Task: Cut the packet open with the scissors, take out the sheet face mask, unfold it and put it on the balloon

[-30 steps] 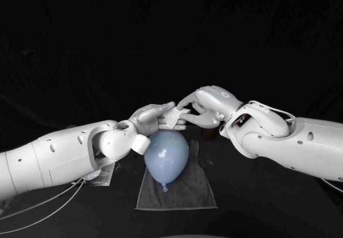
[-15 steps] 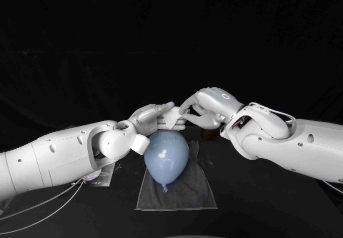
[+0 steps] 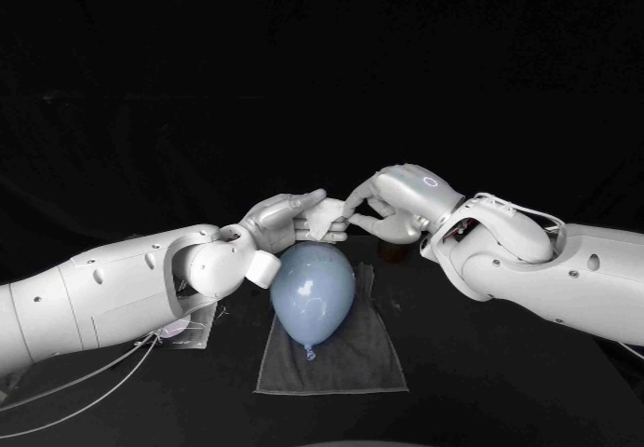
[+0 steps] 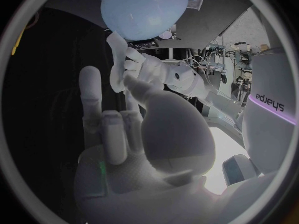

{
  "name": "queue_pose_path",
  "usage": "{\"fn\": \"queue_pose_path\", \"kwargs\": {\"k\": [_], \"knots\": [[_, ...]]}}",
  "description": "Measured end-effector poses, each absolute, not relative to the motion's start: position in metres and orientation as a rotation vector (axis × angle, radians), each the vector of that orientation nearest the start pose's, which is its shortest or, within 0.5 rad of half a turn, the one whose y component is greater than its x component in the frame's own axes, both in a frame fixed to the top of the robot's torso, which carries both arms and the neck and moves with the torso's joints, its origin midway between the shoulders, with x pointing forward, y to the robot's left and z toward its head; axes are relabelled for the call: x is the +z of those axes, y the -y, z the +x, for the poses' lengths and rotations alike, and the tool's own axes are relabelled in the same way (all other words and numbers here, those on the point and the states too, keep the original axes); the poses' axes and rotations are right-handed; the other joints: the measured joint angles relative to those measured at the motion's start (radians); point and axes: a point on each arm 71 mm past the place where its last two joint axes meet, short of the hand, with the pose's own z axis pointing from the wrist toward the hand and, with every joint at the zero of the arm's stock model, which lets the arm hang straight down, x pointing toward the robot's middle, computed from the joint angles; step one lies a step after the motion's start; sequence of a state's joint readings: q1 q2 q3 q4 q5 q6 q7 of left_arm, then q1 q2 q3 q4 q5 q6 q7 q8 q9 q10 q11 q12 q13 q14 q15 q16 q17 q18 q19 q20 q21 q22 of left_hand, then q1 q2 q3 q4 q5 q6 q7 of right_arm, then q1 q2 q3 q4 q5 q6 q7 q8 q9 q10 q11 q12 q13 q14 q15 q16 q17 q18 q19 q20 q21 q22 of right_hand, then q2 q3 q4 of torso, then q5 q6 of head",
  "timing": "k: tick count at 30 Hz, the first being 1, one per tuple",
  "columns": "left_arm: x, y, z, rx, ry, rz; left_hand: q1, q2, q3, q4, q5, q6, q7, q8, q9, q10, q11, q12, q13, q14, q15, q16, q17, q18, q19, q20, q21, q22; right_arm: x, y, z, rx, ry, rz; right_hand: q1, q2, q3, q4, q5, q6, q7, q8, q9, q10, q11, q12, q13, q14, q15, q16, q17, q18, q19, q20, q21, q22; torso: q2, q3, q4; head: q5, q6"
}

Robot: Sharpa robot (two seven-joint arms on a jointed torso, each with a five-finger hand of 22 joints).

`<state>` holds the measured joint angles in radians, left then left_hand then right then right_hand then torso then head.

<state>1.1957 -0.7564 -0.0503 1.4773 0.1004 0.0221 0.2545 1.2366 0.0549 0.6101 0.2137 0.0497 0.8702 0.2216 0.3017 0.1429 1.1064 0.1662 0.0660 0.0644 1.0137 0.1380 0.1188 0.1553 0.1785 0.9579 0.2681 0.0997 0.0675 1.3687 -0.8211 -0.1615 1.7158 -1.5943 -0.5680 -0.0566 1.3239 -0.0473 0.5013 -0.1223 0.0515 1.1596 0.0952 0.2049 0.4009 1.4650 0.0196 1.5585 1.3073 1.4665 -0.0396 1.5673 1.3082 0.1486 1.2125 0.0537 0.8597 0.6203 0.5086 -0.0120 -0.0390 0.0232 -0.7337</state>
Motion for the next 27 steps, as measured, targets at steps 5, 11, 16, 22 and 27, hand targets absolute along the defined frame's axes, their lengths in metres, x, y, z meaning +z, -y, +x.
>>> {"fn": "queue_pose_path", "kwargs": {"k": [5, 11, 16, 22, 27], "knots": [[-0.193, -0.161, 0.485, -1.851, -1.708, -1.186, 0.0, 0.0, 0.0, 0.0, 0.0, 0.0, 0.0, 0.0, 0.0, 0.0, 0.0, 0.0, 0.0, 0.0, 0.0, 0.0, 0.001, 0.0, 0.0, 0.0, 0.0, 0.0, -0.116, 0.14, 0.439, 0.823, -1.287, -0.4, 0.0, 0.0, 0.005, -0.005, 0.0, 0.0, 0.0, 0.008, 0.013, 0.0, 0.0, 0.0, 0.0, 0.0, 0.0, 0.0, 0.0, 0.013, 0.0, 0.0, 0.006, 0.006, 0.0, 0.0001, -0.0001, 0.003, -0.001], [-0.193, -0.162, 0.485, -1.848, -1.706, -1.188, 0.0, 0.0, 0.003, -0.003, 0.0, 0.0, 0.0, 0.0, 0.0, 0.0, 0.0, 0.0, 0.0, 0.0, 0.0, 0.0, 0.001, 0.0, 0.0, 0.0, 0.0, -0.001, -0.111, 0.142, 0.433, 0.879, -1.229, -0.364, -0.014, -0.012, 0.01, 0.001, 0.0, -0.047, 0.002, 0.011, 0.026, -0.002, -0.002, 0.0, 0.0, 0.0, 0.0, -0.001, 0.0, 0.013, -0.008, -0.006, -0.006, -0.011, 0.0, 0.0, -0.0002, 0.005, 0.003], [-0.193, -0.162, 0.485, -1.848, -1.707, -1.187, 0.0, 0.0, 0.003, -0.003, 0.0, 0.0, 0.0, 0.0, 0.0, 0.0, 0.0, 0.0, 0.0, 0.0, 0.0, 0.0, 0.001, 0.0, 0.0, 0.0, 0.0, -0.001, -0.105, 0.142, 0.432, 0.933, -1.165, -0.316, -0.032, -0.01, 0.001, 0.016, 0.0, -0.102, 0.02, -0.023, 0.016, 0.003, 0.005, 0.0, 0.001, 0.0, 0.0, -0.001, -0.001, 0.014, -0.017, 0.002, -0.014, -0.017, 0.0, 0.0008, 0.0004, 0.004, 0.005], [-0.193, -0.161, 0.485, -1.848, -1.711, -1.188, 0.0, 0.0, 0.006, 0.0, 0.0, 0.0, 0.0, 0.0, 0.0, 0.0, 0.0, 0.0, 0.0, 0.003, 0.003, 0.0, 0.0, -0.001, 0.0, 0.0, -0.004, -0.001, -0.106, 0.133, 0.439, 0.945, -1.166, -0.303, -0.061, -0.024, -0.011, 0.039, 0.0, -0.158, 0.043, -0.064, 0.001, 0.003, 0.029, 0.0, 0.001, 0.001, 0.02, -0.003, -0.001, 0.013, -0.027, 0.013, -0.022, -0.021, 0.001, 0.0006, -0.0001, 0.004, 0.005], [-0.193, -0.16, 0.485, -1.849, -1.714, -1.188, -0.008, 0.008, 0.01, 0.004, 0.0, 0.0, 0.0, -0.001, -0.001, 0.003, 0.004, 0.0, 0.0, 0.003, 0.003, 0.0, 0.0, -0.001, 0.0, 0.0, -0.008, -0.001, -0.114, 0.123, 0.446, 0.935, -1.216, -0.317, -0.061, -0.024, -0.011, 0.04, 0.0, -0.161, 0.046, -0.066, -0.002, 0.004, 0.029, 0.0, 0.001, 0.002, 0.02, 0.0, -0.001, 0.013, -0.023, 0.017, -0.022, -0.015, 0.001, 0.0005, 0.0004, 0.006, 0.002]]}}
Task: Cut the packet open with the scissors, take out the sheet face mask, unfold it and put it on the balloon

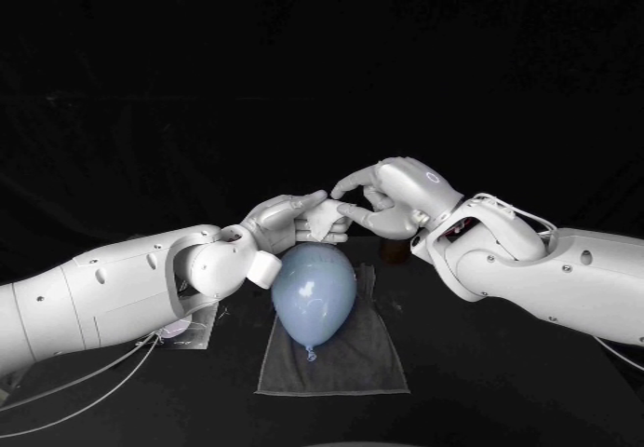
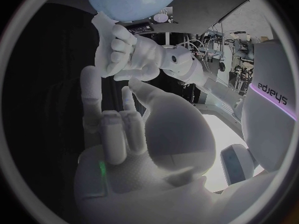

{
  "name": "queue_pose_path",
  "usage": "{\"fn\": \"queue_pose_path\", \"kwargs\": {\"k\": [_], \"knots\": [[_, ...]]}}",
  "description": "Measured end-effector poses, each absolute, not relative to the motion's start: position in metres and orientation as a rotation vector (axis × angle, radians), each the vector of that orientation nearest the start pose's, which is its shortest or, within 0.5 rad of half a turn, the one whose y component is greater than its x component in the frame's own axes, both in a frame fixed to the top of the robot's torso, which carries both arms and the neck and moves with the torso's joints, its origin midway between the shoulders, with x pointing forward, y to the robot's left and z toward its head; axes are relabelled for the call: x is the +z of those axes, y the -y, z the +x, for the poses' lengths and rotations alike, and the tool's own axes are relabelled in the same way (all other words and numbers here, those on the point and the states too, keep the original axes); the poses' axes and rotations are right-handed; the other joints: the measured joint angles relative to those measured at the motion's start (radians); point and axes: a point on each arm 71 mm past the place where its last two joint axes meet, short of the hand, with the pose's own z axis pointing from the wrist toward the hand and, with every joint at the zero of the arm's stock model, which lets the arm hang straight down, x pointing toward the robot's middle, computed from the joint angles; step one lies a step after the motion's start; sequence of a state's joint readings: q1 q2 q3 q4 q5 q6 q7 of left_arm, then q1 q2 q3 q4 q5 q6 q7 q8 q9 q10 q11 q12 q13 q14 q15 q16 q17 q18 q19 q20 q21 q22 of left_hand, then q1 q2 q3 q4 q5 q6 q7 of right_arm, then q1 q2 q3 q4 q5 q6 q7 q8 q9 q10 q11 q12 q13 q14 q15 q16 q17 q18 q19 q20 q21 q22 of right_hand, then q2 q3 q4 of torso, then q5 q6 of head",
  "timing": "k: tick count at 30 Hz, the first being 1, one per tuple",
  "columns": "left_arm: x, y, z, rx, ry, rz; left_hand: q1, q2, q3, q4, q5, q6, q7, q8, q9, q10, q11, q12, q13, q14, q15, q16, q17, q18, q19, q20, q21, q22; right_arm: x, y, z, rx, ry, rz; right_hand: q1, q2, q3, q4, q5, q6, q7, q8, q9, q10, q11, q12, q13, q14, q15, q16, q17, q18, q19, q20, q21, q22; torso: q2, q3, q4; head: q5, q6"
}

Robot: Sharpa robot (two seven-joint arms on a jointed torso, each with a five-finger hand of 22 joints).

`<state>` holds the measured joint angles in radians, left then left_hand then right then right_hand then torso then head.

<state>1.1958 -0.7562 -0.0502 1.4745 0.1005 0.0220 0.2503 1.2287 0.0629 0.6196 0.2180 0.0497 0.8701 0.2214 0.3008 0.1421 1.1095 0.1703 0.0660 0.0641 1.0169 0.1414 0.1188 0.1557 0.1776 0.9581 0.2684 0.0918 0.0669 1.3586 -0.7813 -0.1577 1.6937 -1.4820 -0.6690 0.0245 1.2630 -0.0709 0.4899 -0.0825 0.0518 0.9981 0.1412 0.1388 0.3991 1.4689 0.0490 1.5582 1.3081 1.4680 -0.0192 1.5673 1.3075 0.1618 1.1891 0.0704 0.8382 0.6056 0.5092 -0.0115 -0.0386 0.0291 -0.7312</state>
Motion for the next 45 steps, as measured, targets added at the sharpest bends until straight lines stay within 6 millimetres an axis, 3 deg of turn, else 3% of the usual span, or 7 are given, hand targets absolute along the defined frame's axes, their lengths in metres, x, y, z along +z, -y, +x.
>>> {"fn": "queue_pose_path", "kwargs": {"k": [3, 7, 17, 27, 33, 40, 45], "knots": [[-0.193, -0.16, 0.484, -1.851, -1.717, -1.188, -0.028, -0.002, 0.001, 0.013, 0.0, 0.0, 0.0, -0.014, -0.004, -0.011, 0.011, 0.0, -0.001, 0.005, 0.005, 0.0, 0.0, 0.0, 0.003, 0.003, 0.0, 0.0, -0.121, 0.115, 0.448, 0.93, -1.252, -0.332, 0.0, 0.0, 0.0, 0.0, 0.0, 0.0, 0.0, -0.004, 0.0, 0.0, 0.0, 0.0, 0.0, -0.002, 0.002, 0.0, 0.0, 0.0, 0.0, 0.0, 0.0, 0.004, 0.0, 0.0, 0.0002, 0.002, -0.001], [-0.193, -0.159, 0.484, -1.852, -1.72, -1.19, -0.09, -0.024, -0.052, 0.07, 0.0, 0.0, 0.0, -0.023, -0.006, -0.019, 0.019, 0.0, -0.001, 0.01, 0.009, 0.0, 0.0, 0.0, 0.011, 0.003, -0.005, 0.0, -0.125, 0.107, 0.45, 0.918, -1.279, -0.353, 0.0, 0.0, 0.006, -0.001, 0.0, 0.0, 0.0, -0.004, 0.0, 0.0, 0.0, 0.0, 0.0, -0.002, 0.002, 0.0, 0.001, 0.0, 0.0, 0.0, 0.0, 0.005, 0.0, -0.0004, 0.0002, 0.004, -0.003], [-0.194, -0.158, 0.483, -1.852, -1.725, -1.201, -0.199, 0.046, -0.133, 0.077, 0.0, -0.002, 0.002, -0.042, -0.01, -0.029, 0.021, 0.0, -0.001, 0.016, 0.009, -0.011, 0.0, 0.0, 0.02, 0.002, -0.015, 0.0, -0.128, 0.1, 0.45, 0.885, -1.3, -0.386, 0.011, -0.001, 0.01, -0.004, 0.0, 0.011, -0.004, -0.004, -0.001, 0.0, 0.0, -0.003, -0.001, -0.002, 0.002, -0.001, 0.001, -0.001, 0.004, 0.004, 0.004, 0.013, 0.0, -0.0008, -0.0003, 0.009, -0.006], [-0.194, -0.158, 0.483, -1.848, -1.737, -1.216, -0.2, 0.047, -0.133, 0.077, 0.0, -0.002, 0.002, -0.042, -0.01, -0.029, 0.021, 0.0, -0.001, 0.02, 0.006, -0.011, 0.0, -0.001, 0.02, 0.002, -0.015, 0.0, -0.128, 0.098, 0.45, 0.869, -1.292, -0.4, 0.022, -0.011, 0.018, -0.013, 0.0, -0.007, -0.011, -0.024, -0.016, 0.0, 0.0, -0.004, 0.0, -0.002, 0.002, -0.003, 0.0, -0.002, 0.004, 0.004, 0.004, 0.014, -0.001, 0.0, -0.0005, 0.01, -0.008], [-0.195, -0.157, 0.483, -1.846, -1.744, -1.221, -0.193, 0.063, -0.135, 0.074, 0.0, -0.002, 0.002, -0.042, -0.01, -0.03, 0.019, 0.0, -0.001, 0.025, 0.003, -0.011, 0.0, -0.001, 0.02, 0.002, -0.015, 0.0, -0.13, 0.099, 0.452, 0.851, -1.298, -0.405, 0.023, -0.012, 0.015, -0.016, 0.0, -0.011, -0.014, -0.028, -0.017, -0.001, -0.001, -0.005, 0.0, -0.002, 0.002, 0.0, 0.0, -0.007, 0.004, 0.004, 0.004, 0.015, -0.001, -0.0003, -0.0004, 0.009, -0.01], [-0.195, -0.157, 0.483, -1.845, -1.749, -1.223, -0.127, 0.057, -0.104, 0.037, 0.0, -0.002, 0.002, -0.047, -0.01, -0.032, 0.017, 0.0, -0.001, 0.031, 0.002, -0.011, 0.0, -0.001, 0.023, -0.002, -0.015, 0.0, -0.131, 0.098, 0.453, 0.837, -1.309, -0.42, 0.027, -0.016, 0.021, -0.021, 0.0, -0.011, -0.014, -0.028, -0.018, -0.001, -0.001, -0.007, 0.0, -0.002, 0.002, 0.0, 0.0, -0.008, 0.004, 0.004, 0.004, 0.018, 0.0, -0.0006, 0.0002, 0.009, -0.011], [-0.195, -0.157, 0.483, -1.843, -1.752, -1.225, -0.126, 0.058, -0.101, 0.034, 0.0, -0.002, 0.002, -0.047, -0.01, -0.032, 0.017, 0.0, -0.001, 0.031, 0.002, -0.011, -0.001, -0.002, 0.023, -0.002, -0.015, 0.0, -0.132, 0.098, 0.452, 0.829, -1.319, -0.432, 0.031, -0.02, 0.025, -0.025, 0.0, 0.015, -0.017, -0.027, -0.019, -0.002, -0.002, -0.007, 0.0, -0.003, 0.003, 0.0, 0.001, -0.008, 0.004, 0.004, 0.008, 0.023, 0.0, -0.0007, -0.0005, 0.009, -0.012]]}}
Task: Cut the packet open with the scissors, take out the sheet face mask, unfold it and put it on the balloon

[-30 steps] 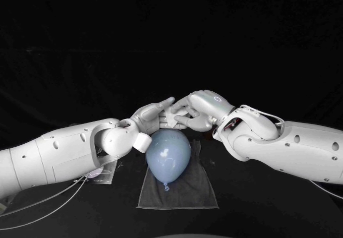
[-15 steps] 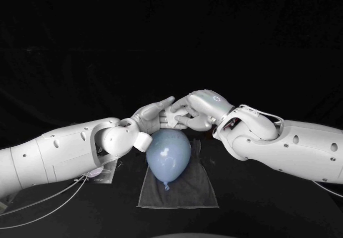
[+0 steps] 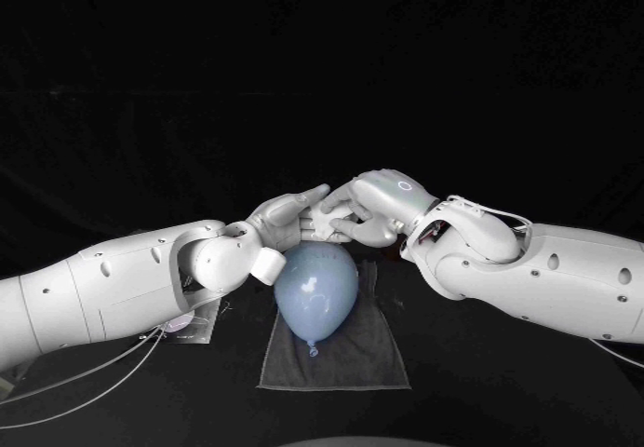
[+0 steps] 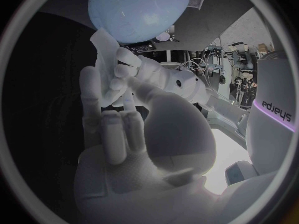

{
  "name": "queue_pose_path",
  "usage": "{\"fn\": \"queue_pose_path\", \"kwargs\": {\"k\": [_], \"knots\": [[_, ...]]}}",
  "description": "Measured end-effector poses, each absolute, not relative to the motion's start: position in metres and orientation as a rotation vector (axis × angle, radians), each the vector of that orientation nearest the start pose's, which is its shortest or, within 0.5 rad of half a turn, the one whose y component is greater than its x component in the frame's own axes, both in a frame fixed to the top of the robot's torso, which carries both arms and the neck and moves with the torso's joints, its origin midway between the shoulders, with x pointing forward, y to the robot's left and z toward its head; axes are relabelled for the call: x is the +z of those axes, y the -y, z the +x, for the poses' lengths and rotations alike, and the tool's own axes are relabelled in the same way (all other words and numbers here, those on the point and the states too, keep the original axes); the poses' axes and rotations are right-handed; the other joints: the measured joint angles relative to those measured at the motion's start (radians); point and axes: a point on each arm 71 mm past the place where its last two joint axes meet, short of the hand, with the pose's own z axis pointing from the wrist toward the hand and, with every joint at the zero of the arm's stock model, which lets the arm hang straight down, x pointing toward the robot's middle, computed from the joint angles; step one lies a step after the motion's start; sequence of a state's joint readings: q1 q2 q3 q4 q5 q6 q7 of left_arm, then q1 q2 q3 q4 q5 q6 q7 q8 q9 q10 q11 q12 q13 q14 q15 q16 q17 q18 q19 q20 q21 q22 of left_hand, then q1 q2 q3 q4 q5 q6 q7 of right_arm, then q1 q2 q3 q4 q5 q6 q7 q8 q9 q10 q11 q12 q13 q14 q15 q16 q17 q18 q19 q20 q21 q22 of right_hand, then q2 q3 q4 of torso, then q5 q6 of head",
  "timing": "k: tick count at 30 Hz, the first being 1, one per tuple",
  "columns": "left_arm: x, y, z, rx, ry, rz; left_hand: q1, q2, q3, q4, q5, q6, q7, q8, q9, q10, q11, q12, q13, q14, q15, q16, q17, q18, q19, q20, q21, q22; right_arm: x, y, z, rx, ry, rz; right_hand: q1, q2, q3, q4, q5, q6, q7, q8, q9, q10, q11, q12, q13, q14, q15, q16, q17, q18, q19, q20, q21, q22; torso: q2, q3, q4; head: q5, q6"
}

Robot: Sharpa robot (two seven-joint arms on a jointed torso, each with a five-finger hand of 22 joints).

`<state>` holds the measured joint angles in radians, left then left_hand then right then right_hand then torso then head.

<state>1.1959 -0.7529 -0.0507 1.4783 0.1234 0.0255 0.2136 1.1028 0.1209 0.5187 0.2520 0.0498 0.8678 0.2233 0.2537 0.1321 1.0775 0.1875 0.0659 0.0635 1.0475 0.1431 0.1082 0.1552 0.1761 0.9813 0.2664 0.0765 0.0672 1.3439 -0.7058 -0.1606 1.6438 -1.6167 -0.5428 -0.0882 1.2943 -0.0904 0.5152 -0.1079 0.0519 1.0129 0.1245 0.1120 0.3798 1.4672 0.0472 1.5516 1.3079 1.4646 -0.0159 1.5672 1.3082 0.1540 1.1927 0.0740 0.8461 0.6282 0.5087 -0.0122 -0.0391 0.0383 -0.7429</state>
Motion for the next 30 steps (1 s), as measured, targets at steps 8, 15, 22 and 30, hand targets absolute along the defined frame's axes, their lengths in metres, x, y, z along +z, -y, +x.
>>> {"fn": "queue_pose_path", "kwargs": {"k": [8, 15, 22, 30], "knots": [[-0.1966, -0.1564, 0.482, -1.84, -1.762, -1.227, 0.005, 0.005, 0.005, -0.003, 0.0, 0.0, 0.0, 0.0, 0.0, 0.0, 0.0, 0.0, 0.0, 0.0, 0.0, 0.0, 0.0, -0.006, 0.0, 0.0, 0.0, 0.0, -0.1308, 0.0983, 0.452, 0.819, -1.314, -0.443, 0.014, 0.014, 0.0, -0.005, 0.0, 0.073, -0.003, 0.033, 0.011, 0.0, 0.0, 0.007, -0.001, 0.0, 0.0, -0.001, 0.0, 0.0, 0.0, 0.0, 0.008, 0.013, 0.0, 0.0004, 0.0, 0.0, -0.002], [-0.1967, -0.1563, 0.482, -1.839, -1.764, -1.227, 0.005, 0.005, 0.007, -0.001, 0.0, 0.0, 0.0, 0.0, 0.0, 0.0, 0.0, 0.0, 0.0, 0.0, 0.0, 0.0, 0.0, -0.007, 0.0, 0.0, 0.0, 0.0, -0.1307, 0.0988, 0.4515, 0.816, -1.306, -0.448, 0.024, 0.025, 0.0, -0.006, 0.0, 0.106, -0.015, 0.056, 0.019, -0.001, -0.008, 0.012, -0.001, 0.002, -0.009, -0.002, 0.0, 0.0, -0.004, -0.004, 0.012, 0.021, 0.0, 0.0005, -0.0001, 0.0, -0.003], [-0.1958, -0.1569, 0.4827, -1.84, -1.762, -1.226, 0.009, 0.009, 0.007, -0.001, 0.0, 0.0, 0.0, 0.0, 0.0, 0.002, -0.002, 0.0, 0.0, 0.0, 0.0, 0.0, 0.0, -0.007, 0.0, 0.0, 0.0, 0.0, -0.1306, 0.0997, 0.4504, 0.819, -1.292, -0.444, 0.024, 0.033, -0.003, -0.008, 0.0, 0.117, -0.026, 0.078, 0.034, -0.001, -0.015, 0.012, 0.0, -0.001, -0.013, 0.0, -0.001, -0.001, 0.0, -0.008, 0.017, 0.03, 0.0, 0.0005, -0.0001, -0.001, -0.003], [-0.1958, -0.1577, 0.4832, -1.839, -1.759, -1.227, 0.009, 0.009, 0.01, -0.004, 0.0, 0.0, 0.0, 0.0, 0.0, 0.004, -0.004, 0.0, 0.0, 0.0, 0.0, 0.0, 0.0, -0.007, 0.0, 0.0, 0.0, 0.0, -0.1297, 0.101, 0.4481, 0.827, -1.277, -0.439, 0.026, 0.036, 0.001, -0.012, 0.0, 0.118, -0.027, 0.09, 0.042, 0.0, -0.022, 0.016, 0.0, 0.002, -0.017, 0.0, -0.001, -0.001, 0.004, -0.011, 0.022, 0.037, 0.0, 0.0002, 0.0004, -0.002, -0.003]]}}
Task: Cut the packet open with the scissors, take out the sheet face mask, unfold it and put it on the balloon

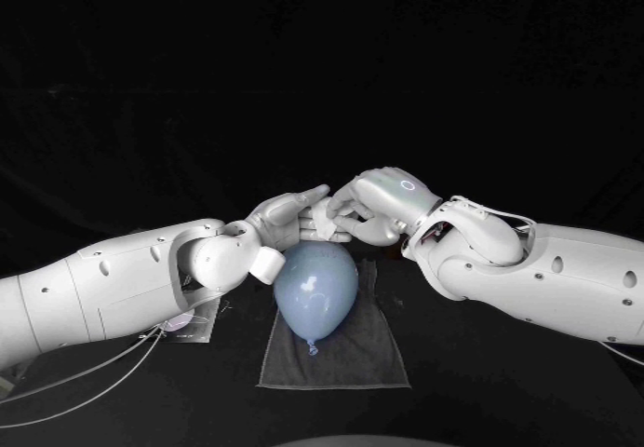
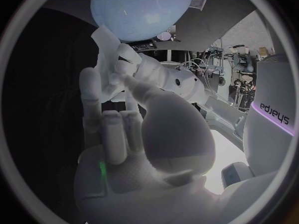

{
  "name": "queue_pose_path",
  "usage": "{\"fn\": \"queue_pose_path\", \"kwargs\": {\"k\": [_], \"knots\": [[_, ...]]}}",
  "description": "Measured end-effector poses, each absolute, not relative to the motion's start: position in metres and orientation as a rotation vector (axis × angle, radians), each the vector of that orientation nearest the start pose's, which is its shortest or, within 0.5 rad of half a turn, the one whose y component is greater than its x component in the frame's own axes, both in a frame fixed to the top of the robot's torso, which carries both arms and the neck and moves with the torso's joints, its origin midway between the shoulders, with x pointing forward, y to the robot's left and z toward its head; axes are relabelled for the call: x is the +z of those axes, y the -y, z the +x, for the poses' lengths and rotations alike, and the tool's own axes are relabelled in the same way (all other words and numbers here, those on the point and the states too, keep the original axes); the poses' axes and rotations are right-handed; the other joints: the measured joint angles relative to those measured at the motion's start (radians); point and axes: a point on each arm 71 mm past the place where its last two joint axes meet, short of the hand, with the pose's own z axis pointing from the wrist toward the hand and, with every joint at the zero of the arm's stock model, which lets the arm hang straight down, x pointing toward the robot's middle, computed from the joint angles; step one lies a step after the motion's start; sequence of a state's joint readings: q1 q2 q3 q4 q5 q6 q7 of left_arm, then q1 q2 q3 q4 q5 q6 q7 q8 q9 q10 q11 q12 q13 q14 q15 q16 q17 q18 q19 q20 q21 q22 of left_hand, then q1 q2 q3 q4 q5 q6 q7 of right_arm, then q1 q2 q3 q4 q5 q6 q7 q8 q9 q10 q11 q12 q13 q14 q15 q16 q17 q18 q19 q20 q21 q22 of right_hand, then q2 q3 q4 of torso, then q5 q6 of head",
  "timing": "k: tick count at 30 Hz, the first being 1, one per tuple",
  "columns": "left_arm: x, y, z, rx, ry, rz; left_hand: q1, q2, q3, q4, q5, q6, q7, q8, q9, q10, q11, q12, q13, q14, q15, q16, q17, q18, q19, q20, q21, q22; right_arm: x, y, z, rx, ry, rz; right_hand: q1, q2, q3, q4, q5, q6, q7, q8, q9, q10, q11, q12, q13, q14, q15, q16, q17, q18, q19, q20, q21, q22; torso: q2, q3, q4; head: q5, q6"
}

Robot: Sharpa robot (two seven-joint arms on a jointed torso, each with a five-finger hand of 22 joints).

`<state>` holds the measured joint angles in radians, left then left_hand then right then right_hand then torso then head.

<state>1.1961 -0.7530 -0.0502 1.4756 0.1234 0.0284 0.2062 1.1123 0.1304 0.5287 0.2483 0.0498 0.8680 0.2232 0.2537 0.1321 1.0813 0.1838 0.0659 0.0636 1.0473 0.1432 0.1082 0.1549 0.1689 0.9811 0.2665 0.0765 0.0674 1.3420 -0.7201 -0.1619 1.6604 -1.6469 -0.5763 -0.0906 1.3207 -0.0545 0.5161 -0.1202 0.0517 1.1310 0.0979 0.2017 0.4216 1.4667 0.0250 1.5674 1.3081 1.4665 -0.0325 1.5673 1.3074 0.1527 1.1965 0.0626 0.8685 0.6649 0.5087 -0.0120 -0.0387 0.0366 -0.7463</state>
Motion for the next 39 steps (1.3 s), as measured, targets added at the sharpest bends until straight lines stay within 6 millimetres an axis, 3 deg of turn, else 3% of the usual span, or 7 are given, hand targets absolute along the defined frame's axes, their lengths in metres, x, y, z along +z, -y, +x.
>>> {"fn": "queue_pose_path", "kwargs": {"k": [11, 16, 20, 22, 27, 32, 39], "knots": [[-0.196, -0.161, 0.485, -1.831, -1.753, -1.23, 0.004, -0.004, 0.006, 0.0, 0.0, 0.0, 0.0, 0.0, 0.0, 0.0, 0.0, 0.0, 0.0, 0.0, 0.0, -0.004, 0.0, 0.0, 0.0, 0.0, 0.0, 0.0, -0.129, 0.104, 0.443, 0.842, -1.27, -0.439, 0.0, 0.0, 0.009, -0.009, 0.0, 0.006, -0.006, 0.015, 0.012, -0.003, -0.003, 0.0, 0.0, -0.002, -0.005, -0.001, 0.001, -0.003, -0.004, -0.004, 0.0, 0.005, 0.0, 0.0003, -0.0002, 0.0, -0.001], [-0.196, -0.161, 0.485, -1.83, -1.753, -1.231, 0.004, -0.004, 0.006, 0.0, 0.0, 0.0, 0.0, 0.0, 0.0, 0.0, 0.0, 0.0, 0.0, 0.0, 0.0, -0.004, 0.0, 0.0, 0.0, 0.0, 0.0, 0.0, -0.128, 0.108, 0.441, 0.848, -1.264, -0.432, -0.009, -0.003, 0.009, -0.009, 0.0, -0.006, -0.002, 0.019, 0.019, -0.004, -0.004, 0.0, -0.001, 0.0, -0.007, -0.003, 0.001, 0.009, -0.004, -0.004, 0.0, 0.002, 0.0, 0.0003, -0.001, 0.001, 0.0], [-0.196, -0.161, 0.485, -1.831, -1.753, -1.231, 0.004, -0.004, 0.006, 0.0, 0.0, 0.0, 0.0, 0.0, 0.0, 0.0, 0.0, 0.0, 0.0, 0.0, 0.0, -0.004, 0.0, -0.001, 0.0, 0.0, 0.0, 0.0, -0.127, 0.107, 0.441, 0.867, -1.249, -0.418, -0.052, -0.035, -0.016, 0.016, 0.0, -0.114, 0.023, -0.044, -0.003, -0.002, 0.01, 0.0, -0.001, 0.002, 0.0, 0.0, 0.001, 0.01, -0.004, -0.004, -0.003, -0.001, -0.001, 0.0003, -0.001, 0.002, 0.002], [-0.196, -0.161, 0.485, -1.831, -1.753, -1.231, 0.004, -0.004, 0.006, 0.0, 0.0, 0.0, 0.0, 0.0, 0.0, 0.0, 0.0, 0.0, 0.0, 0.0, 0.0, -0.004, 0.0, -0.001, 0.0, 0.0, 0.0, 0.0, -0.127, 0.105, 0.441, 0.877, -1.241, -0.411, -0.062, -0.044, -0.028, 0.022, 0.0, -0.138, 0.03, -0.061, -0.011, 0.0, 0.015, 0.0, -0.001, -0.002, 0.006, 0.0, 0.001, 0.009, -0.004, -0.004, -0.003, -0.001, 0.0, 0.0004, -0.0005, 0.002, 0.003], [-0.196, -0.16, 0.484, -1.834, -1.756, -1.229, 0.008, 0.0, 0.006, 0.0, 0.0, 0.0, 0.0, 0.0, 0.0, 0.0, 0.0, 0.0, 0.0, 0.0, 0.0, -0.004, 0.0, -0.004, 0.0, 0.0, 0.0, 0.0, -0.126, 0.1, 0.443, 0.884, -1.235, -0.402, -0.067, -0.049, -0.033, 0.028, 0.0, -0.141, 0.034, -0.071, -0.017, 0.001, 0.016, -0.001, -0.001, -0.002, 0.006, 0.0, 0.001, 0.009, 0.0, 0.0, -0.003, 0.003, 0.0, 0.0002, 0.0003, 0.0, 0.005], [-0.196, -0.159, 0.484, -1.835, -1.758, -1.228, 0.008, 0.0, 0.006, 0.0, 0.0, 0.0, 0.0, 0.0, 0.0, 0.0, 0.0, 0.0, 0.0, 0.0, 0.0, -0.004, 0.0, 0.009, 0.0, 0.0, 0.0, 0.0, -0.128, 0.097, 0.447, 0.873, -1.244, -0.398, -0.067, -0.049, -0.033, 0.028, 0.0, -0.149, 0.034, -0.071, -0.018, 0.001, 0.016, -0.002, 0.0, -0.002, 0.006, 0.0, 0.0, 0.009, 0.0, 0.0, -0.003, 0.005, 0.0, -0.0005, 0.0002, 0.0, 0.004], [-0.196, -0.159, 0.484, -1.836, -1.76, -1.228, 0.008, 0.0, 0.006, 0.0, 0.0, 0.0, 0.0, 0.0, 0.0, 0.0, 0.0, 0.0, 0.0, 0.0, 0.0, -0.004, 0.0, 0.01, 0.0, 0.0, 0.0, 0.0, -0.134, 0.094, 0.451, 0.856, -1.275, -0.4, -0.067, -0.049, -0.033, 0.028, 0.0, -0.144, 0.034, -0.071, -0.018, 0.001, 0.016, -0.003, 0.0, 0.002, 0.01, -0.001, 0.0, 0.008, 0.004, 0.004, -0.004, 0.006, 0.0, -0.0004, 0.0003, 0.001, 0.002]]}}
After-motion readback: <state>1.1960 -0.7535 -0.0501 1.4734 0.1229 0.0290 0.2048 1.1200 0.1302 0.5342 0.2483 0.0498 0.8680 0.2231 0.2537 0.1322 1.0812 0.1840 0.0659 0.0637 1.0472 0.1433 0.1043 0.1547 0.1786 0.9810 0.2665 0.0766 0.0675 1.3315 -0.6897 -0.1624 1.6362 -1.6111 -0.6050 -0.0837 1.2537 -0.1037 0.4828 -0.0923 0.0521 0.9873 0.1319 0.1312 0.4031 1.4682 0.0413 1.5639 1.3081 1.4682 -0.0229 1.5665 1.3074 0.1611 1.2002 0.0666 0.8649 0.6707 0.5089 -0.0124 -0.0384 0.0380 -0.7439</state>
